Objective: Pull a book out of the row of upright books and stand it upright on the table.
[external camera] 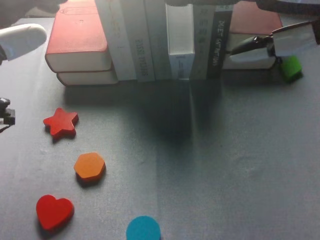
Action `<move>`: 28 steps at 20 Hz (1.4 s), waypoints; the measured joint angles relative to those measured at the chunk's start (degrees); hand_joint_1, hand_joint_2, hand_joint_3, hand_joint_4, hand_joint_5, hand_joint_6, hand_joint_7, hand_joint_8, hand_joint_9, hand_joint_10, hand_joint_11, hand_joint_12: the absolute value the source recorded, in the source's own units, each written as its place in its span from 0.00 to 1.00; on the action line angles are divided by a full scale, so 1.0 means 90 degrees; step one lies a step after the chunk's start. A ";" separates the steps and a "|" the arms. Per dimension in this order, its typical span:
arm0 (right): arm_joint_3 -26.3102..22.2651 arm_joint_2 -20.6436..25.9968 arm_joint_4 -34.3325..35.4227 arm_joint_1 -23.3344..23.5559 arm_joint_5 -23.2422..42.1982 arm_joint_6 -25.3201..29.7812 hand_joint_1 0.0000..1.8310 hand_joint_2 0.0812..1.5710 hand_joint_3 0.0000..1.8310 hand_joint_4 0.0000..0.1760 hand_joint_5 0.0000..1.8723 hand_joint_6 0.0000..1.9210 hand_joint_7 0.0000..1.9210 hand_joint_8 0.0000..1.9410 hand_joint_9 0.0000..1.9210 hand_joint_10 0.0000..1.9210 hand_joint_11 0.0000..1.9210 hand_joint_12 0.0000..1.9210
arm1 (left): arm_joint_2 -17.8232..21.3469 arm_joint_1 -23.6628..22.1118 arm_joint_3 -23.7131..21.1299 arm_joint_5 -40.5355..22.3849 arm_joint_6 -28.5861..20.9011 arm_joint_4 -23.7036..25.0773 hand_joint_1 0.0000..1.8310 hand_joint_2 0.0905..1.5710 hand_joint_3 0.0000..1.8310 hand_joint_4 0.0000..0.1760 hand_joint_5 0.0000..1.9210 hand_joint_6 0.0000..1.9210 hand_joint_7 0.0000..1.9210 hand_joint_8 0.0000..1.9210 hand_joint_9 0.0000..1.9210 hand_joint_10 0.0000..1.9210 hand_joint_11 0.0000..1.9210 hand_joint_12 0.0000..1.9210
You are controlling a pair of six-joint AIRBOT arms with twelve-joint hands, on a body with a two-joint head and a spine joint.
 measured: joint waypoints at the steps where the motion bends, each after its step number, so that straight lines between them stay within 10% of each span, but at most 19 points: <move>1: -0.0085 0.0044 -0.0189 0.0214 0.0124 0.0078 0.43 0.70 0.00 0.15 0.05 0.00 0.04 0.00 0.10 0.01 0.00 0.69 | -0.0007 0.0012 0.0007 0.0022 0.0000 0.0017 0.59 0.65 0.14 0.32 0.28 0.00 0.26 0.00 0.20 0.19 0.00 0.66; 3: -0.0090 0.0051 -0.0607 0.0478 0.0219 0.0335 0.41 0.70 0.00 0.41 0.02 0.00 0.03 0.00 0.06 0.00 0.00 0.49 | -0.0022 0.0012 0.0017 0.0012 0.0000 -0.0010 0.59 0.68 0.10 0.41 0.30 0.00 0.26 0.00 0.20 0.16 0.00 0.64; 5: 0.0012 0.0056 -0.1552 0.0767 0.0236 0.0930 0.42 0.67 0.00 0.32 0.00 0.00 0.00 0.00 0.01 0.00 0.00 0.28 | -0.0061 0.0010 0.0022 0.0000 -0.0002 -0.0029 0.60 0.68 0.08 0.43 0.31 0.01 0.26 0.00 0.22 0.16 0.00 0.66; 10: 0.0226 0.0000 -0.1751 0.0937 0.0034 0.1231 0.45 0.62 0.00 0.57 0.00 0.00 0.00 0.00 0.00 0.00 0.00 0.00 | -0.0092 -0.0063 0.0022 0.0017 0.0000 0.0044 0.63 0.66 0.11 0.23 0.30 0.00 0.28 0.00 0.22 0.19 0.00 0.65; 12: 0.0233 -0.0075 -0.1841 0.0964 0.0022 0.1280 0.46 0.62 0.00 0.37 0.00 0.00 0.00 0.00 0.00 0.00 0.00 0.00 | -0.0092 -0.0085 0.0022 0.0029 0.0000 0.0092 0.63 0.66 0.12 0.22 0.30 0.00 0.28 0.00 0.21 0.20 0.00 0.64; 14: 0.0291 -0.0216 -0.2042 0.0986 0.0034 0.1511 0.47 0.63 0.00 0.20 0.05 0.01 0.00 0.00 0.00 0.00 0.00 0.47 | -0.0112 -0.0146 0.0056 0.0010 0.0000 0.0136 0.61 0.66 0.12 0.16 0.28 0.00 0.25 0.00 0.20 0.20 0.00 0.63; 15: 0.0330 -0.0323 -0.2280 0.0984 0.0036 0.1698 0.42 0.66 0.01 0.41 0.08 0.01 0.00 0.00 0.01 0.00 0.00 0.45 | -0.0114 -0.0148 0.0061 0.0022 -0.0002 0.0117 0.61 0.66 0.13 0.18 0.28 0.00 0.24 0.00 0.20 0.20 0.00 0.61; 17: 0.0410 -0.0447 -0.2637 0.0984 0.0104 0.1872 0.37 0.67 0.00 0.50 0.03 0.00 0.00 0.00 0.00 0.00 0.00 0.09 | -0.0114 -0.0148 0.0061 0.0029 0.0000 0.0121 0.63 0.59 0.26 0.23 0.28 0.00 0.23 0.00 0.20 0.16 0.00 0.54; 19: 0.0515 -0.0610 -0.2936 0.0984 0.0109 0.2098 0.38 0.65 0.00 0.76 0.02 0.00 0.00 0.00 0.00 0.00 0.00 0.00 | -0.0117 -0.0160 0.0061 0.0029 0.0000 0.0136 0.63 0.54 0.33 0.27 0.29 0.00 0.23 0.00 0.20 0.15 0.00 0.53; 20: 0.0546 -0.0675 -0.3237 0.1037 0.0134 0.2283 0.32 0.59 0.00 0.95 0.04 0.00 0.00 0.00 0.00 0.00 0.00 0.17 | -0.0117 -0.0182 0.0063 0.0036 0.0000 0.0175 0.63 0.54 0.34 0.24 0.28 0.00 0.23 0.00 0.20 0.16 0.00 0.57; 21: 0.0563 -0.0712 -0.3558 0.1098 0.0165 0.2438 0.32 0.59 0.00 0.95 0.04 0.00 0.00 0.00 0.00 0.00 0.00 0.17 | -0.0119 -0.0206 0.0075 0.0049 0.0002 0.0223 0.63 0.54 0.34 0.24 0.28 0.00 0.23 0.00 0.20 0.16 0.00 0.57; 22: 0.0607 -0.0763 -0.3852 0.1173 0.0187 0.2684 0.29 0.57 0.00 0.93 0.05 0.00 0.00 0.00 0.00 0.00 0.00 0.54 | -0.0119 -0.0236 0.0083 0.0066 -0.0002 0.0245 0.63 0.55 0.33 0.27 0.29 0.00 0.23 0.00 0.19 0.18 0.00 0.57; 23: 0.0639 -0.0823 -0.4265 0.1270 0.0223 0.2958 0.28 0.59 0.00 0.87 0.00 0.00 0.00 0.00 0.00 0.00 0.00 0.60 | -0.0131 -0.0248 0.0090 0.0078 0.0000 0.0236 0.62 0.58 0.27 0.24 0.28 0.00 0.22 0.00 0.17 0.25 0.00 0.60; 25: 0.0716 -0.0916 -0.4872 0.1423 0.0279 0.3434 0.31 0.52 0.00 0.99 0.00 0.00 0.00 0.00 0.00 0.00 0.00 0.33 | -0.0151 -0.0267 0.0090 0.0114 0.0000 0.0304 0.62 0.59 0.24 0.32 0.29 0.01 0.22 0.00 0.16 0.29 0.00 0.62; 28: 0.0763 -0.0986 -0.5438 0.1494 0.0313 0.3645 0.34 0.52 0.00 1.00 0.00 0.00 0.00 0.00 0.00 0.00 0.00 0.49 | -0.0185 -0.0321 0.0114 0.0119 -0.0002 0.0311 0.61 0.59 0.23 0.28 0.29 0.00 0.23 0.00 0.16 0.30 0.00 0.61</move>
